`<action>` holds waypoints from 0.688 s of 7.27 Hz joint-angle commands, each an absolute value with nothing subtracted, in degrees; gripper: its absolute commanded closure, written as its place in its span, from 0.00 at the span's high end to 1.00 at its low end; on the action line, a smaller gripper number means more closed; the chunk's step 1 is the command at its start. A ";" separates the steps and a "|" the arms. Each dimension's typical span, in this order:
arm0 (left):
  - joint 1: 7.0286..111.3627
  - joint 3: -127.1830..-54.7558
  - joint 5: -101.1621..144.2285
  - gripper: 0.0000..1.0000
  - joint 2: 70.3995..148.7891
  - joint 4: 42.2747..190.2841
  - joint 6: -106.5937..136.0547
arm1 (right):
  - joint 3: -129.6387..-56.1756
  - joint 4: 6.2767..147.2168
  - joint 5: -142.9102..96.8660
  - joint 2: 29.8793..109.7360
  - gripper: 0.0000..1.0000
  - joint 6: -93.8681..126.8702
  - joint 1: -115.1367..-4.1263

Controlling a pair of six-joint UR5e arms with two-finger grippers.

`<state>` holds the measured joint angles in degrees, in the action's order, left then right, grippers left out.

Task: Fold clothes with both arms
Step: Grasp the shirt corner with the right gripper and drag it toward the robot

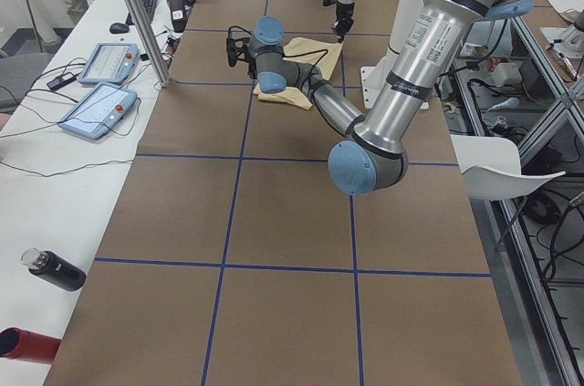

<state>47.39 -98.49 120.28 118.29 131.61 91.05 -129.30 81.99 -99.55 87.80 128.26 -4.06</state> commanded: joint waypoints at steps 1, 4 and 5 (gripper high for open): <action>44.58 -101.40 121.30 1.00 116.30 131.05 92.37 | -130.34 82.35 -97.39 88.24 1.00 129.98 -0.26; 35.97 -107.99 117.16 0.99 113.91 116.79 94.22 | -137.54 82.35 -98.17 87.46 1.00 131.22 -9.28; 31.94 -110.80 113.24 0.97 113.82 111.50 94.31 | -135.11 82.35 -97.74 81.97 1.00 131.13 -12.54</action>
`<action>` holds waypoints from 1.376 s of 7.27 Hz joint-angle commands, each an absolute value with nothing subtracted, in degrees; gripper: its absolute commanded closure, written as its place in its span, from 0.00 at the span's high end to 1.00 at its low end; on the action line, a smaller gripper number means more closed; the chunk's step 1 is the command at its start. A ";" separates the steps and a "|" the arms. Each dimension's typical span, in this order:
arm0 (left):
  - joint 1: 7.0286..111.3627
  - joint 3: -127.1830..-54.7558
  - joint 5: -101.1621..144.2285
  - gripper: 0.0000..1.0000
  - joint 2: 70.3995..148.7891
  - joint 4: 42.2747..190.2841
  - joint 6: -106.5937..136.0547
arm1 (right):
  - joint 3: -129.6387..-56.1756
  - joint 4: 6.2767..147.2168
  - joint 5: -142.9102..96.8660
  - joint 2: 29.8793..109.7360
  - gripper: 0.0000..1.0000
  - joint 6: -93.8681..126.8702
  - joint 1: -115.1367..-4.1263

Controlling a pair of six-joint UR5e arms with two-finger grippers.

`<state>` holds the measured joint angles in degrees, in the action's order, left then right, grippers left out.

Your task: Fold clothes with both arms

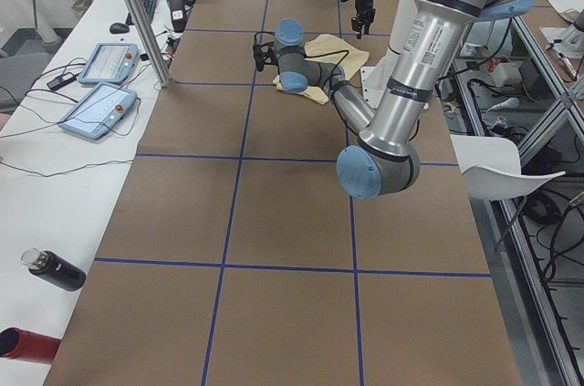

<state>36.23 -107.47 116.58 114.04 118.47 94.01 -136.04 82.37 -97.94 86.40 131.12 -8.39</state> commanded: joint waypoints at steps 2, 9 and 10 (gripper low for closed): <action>23.50 -109.43 107.24 0.79 113.73 109.34 97.46 | -121.19 81.31 -97.91 71.23 1.00 128.78 -24.90; 19.69 -102.13 103.54 0.68 116.10 109.60 98.61 | -108.29 77.78 -96.51 68.03 1.00 121.46 -30.94; 19.69 -101.69 103.54 0.67 116.10 109.69 98.61 | -108.19 77.70 -96.50 68.03 1.00 121.55 -30.94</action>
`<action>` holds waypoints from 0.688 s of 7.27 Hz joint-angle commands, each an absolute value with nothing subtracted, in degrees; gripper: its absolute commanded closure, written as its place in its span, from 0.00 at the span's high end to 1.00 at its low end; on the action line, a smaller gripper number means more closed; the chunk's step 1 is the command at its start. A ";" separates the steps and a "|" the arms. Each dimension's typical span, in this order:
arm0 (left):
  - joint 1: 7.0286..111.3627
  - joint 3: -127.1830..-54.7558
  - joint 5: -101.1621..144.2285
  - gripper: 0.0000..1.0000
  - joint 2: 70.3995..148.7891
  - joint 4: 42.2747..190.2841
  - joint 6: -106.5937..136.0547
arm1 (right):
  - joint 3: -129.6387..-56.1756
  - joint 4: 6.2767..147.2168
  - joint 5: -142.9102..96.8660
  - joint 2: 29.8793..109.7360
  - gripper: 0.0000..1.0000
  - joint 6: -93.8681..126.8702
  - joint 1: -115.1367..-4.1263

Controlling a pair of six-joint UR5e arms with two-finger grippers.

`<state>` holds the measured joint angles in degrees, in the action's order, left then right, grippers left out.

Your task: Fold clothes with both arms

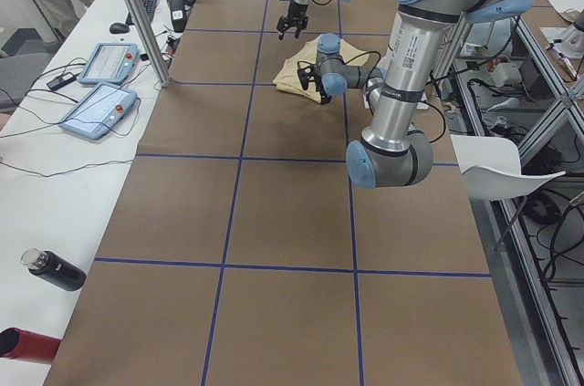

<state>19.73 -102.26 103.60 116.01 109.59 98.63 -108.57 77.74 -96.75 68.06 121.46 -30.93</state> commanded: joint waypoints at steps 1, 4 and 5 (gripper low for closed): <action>19.69 -101.43 103.54 0.67 116.10 109.77 98.53 | -108.19 77.78 -96.50 68.03 1.00 121.64 -30.94; 19.42 -100.55 103.89 0.59 116.19 109.86 98.53 | -108.19 77.78 -96.42 68.11 1.00 121.73 -30.94; 19.34 -100.46 103.89 0.56 116.10 109.95 98.61 | -108.19 77.78 -96.42 68.12 1.00 121.73 -30.94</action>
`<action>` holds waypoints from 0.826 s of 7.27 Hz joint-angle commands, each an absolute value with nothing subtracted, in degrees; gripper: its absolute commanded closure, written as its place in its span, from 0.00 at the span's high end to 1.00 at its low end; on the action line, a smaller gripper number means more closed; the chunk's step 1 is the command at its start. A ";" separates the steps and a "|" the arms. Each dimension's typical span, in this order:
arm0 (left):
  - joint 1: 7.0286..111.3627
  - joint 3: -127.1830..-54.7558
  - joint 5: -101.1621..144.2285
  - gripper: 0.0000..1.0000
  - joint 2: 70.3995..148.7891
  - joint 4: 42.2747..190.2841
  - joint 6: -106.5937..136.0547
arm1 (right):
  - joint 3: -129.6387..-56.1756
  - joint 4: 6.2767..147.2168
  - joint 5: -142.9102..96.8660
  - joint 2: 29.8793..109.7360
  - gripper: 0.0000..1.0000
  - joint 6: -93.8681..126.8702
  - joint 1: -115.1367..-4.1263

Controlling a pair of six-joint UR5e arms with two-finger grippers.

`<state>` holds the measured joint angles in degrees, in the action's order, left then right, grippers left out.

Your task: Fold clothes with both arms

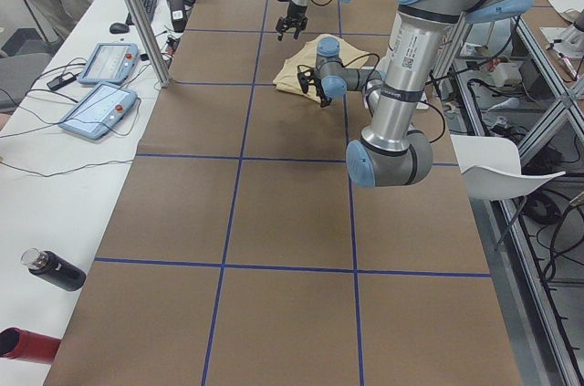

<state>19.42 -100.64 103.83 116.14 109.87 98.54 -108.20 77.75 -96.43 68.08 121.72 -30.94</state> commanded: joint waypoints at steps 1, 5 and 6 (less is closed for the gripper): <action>19.34 -100.55 104.06 0.53 116.10 109.95 98.61 | -107.93 77.78 -96.33 68.12 1.00 121.73 -30.94; 19.25 -100.46 104.15 0.06 116.46 109.86 98.70 | -107.32 77.78 -96.24 68.29 1.00 121.73 -30.94; 19.25 -100.55 104.24 0.00 116.46 109.95 98.61 | -106.88 77.78 -95.54 68.12 1.00 121.73 -30.94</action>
